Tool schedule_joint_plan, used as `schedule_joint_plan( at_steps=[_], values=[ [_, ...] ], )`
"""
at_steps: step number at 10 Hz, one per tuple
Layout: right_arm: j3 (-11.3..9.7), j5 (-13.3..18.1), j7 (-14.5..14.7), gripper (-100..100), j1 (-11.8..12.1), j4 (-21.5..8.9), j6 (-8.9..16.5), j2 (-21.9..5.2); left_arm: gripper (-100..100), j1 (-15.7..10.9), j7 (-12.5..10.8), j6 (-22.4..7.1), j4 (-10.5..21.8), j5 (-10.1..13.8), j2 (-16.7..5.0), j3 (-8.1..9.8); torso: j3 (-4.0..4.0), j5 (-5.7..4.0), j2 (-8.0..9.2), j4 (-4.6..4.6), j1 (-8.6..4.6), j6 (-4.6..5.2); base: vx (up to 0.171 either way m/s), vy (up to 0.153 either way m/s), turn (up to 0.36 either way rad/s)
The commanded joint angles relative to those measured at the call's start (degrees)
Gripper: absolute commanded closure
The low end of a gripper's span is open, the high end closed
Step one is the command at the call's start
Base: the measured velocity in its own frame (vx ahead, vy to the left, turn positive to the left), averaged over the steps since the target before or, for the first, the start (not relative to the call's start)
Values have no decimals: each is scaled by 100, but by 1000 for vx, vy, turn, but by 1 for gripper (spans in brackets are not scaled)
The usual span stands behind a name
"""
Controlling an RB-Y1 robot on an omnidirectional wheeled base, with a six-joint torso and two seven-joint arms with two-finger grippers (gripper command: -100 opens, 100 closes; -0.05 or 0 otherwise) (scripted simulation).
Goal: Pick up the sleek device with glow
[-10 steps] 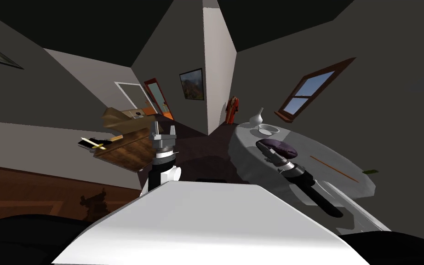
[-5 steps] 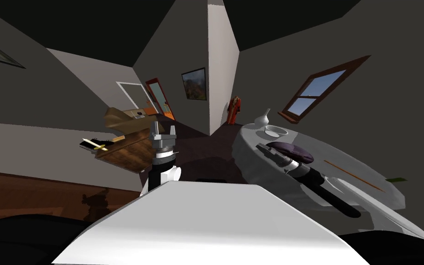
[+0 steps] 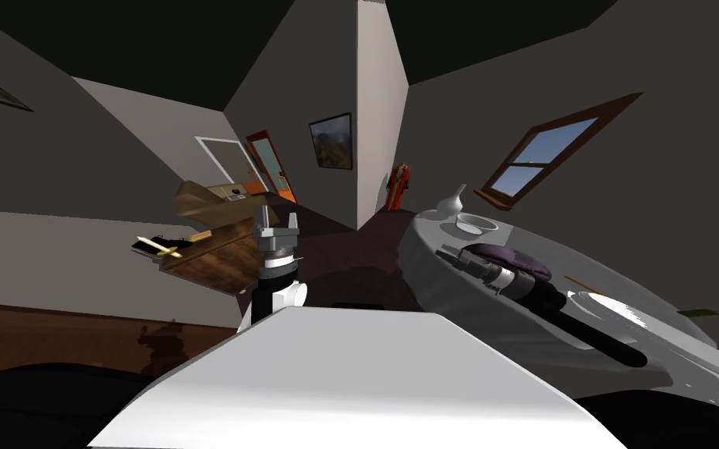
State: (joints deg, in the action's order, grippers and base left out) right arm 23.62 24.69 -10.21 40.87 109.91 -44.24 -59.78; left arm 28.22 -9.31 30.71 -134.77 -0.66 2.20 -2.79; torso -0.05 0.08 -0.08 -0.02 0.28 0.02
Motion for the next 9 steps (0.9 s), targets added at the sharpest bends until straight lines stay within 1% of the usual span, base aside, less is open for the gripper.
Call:
schedule_joint_plan(
  at_steps=[1,2,3,4,5,6,7,8,9],
  values=[
    [-11,92,21,-100,16,-56,-20,-286,0,0,0,0,0,0,0,0,0,0,0,0,0,0,45,67,-15],
    [46,246,29,-100,93,-181,-79,-460,0,0,0,0,0,0,0,0,-1,-1,-1,-1,-4,-1,35,77,-33],
    [46,246,29,-100,93,-181,-79,-649,0,0,0,0,0,0,0,0,0,-1,0,0,-2,0,29,55,-24],
    [46,246,29,-100,93,-181,-79,-702,0,0,0,0,0,0,0,0,1,-1,2,0,-9,-1,16,15,5],
    [91,406,41,-100,167,-306,-131,-935,0,0,0,0,0,0,-1,0,3,-5,7,1,-22,-1,25,31,-35],
    [91,406,41,-100,167,-306,-131,-1087,0,0,0,0,0,0,0,0,3,-6,6,1,-20,1,20,34,-32],
    [124,571,56,-100,239,-430,-177,-1263,0,0,0,0,0,0,0,0,4,-4,7,1,-19,0,20,37,-60],
    [124,571,56,-100,239,-430,-177,-1446,0,0,0,0,0,0,0,0,4,-5,7,2,-18,1,15,26,-40],
    [146,740,74,-100,308,-554,-215,-1620,0,0,0,0,0,0,-1,0,5,-5,9,2,-21,0,11,14,-74]
  ],
)
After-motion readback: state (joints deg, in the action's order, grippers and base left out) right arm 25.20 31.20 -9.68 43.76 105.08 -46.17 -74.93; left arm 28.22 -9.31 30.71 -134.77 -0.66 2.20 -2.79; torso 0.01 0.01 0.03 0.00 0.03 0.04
